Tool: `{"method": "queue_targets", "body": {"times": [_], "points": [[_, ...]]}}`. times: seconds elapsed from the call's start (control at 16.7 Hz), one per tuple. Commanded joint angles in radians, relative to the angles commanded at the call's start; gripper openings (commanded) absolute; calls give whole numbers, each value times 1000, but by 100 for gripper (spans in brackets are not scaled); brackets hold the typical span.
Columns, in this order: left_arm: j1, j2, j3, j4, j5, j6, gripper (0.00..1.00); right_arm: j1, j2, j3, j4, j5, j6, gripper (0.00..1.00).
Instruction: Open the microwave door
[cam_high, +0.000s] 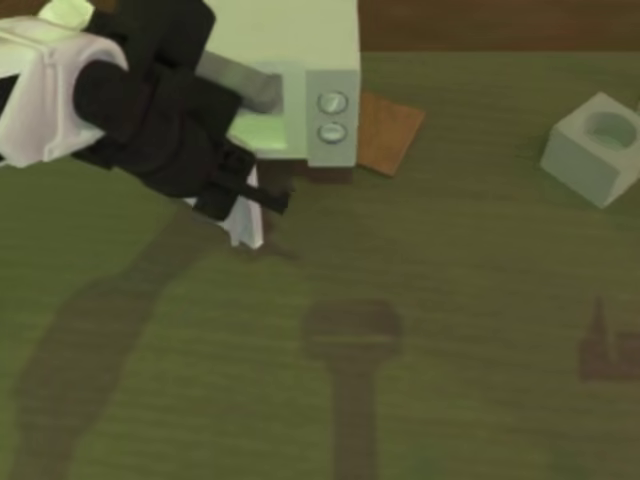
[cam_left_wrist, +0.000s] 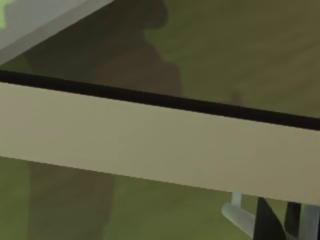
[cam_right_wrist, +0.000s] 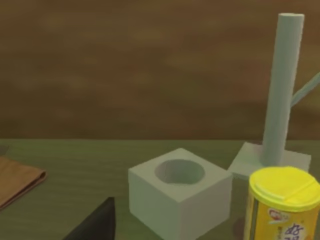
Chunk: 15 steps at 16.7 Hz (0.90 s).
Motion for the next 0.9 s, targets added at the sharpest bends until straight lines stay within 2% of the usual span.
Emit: {"method": "queue_targets", "body": {"times": [0.3,0.9], "points": [[34,-37,-35,-1,47,85,0,0,0,0,0,0,0,100],[34,-37,-35,-1,47,85,0,0,0,0,0,0,0,100]]}}
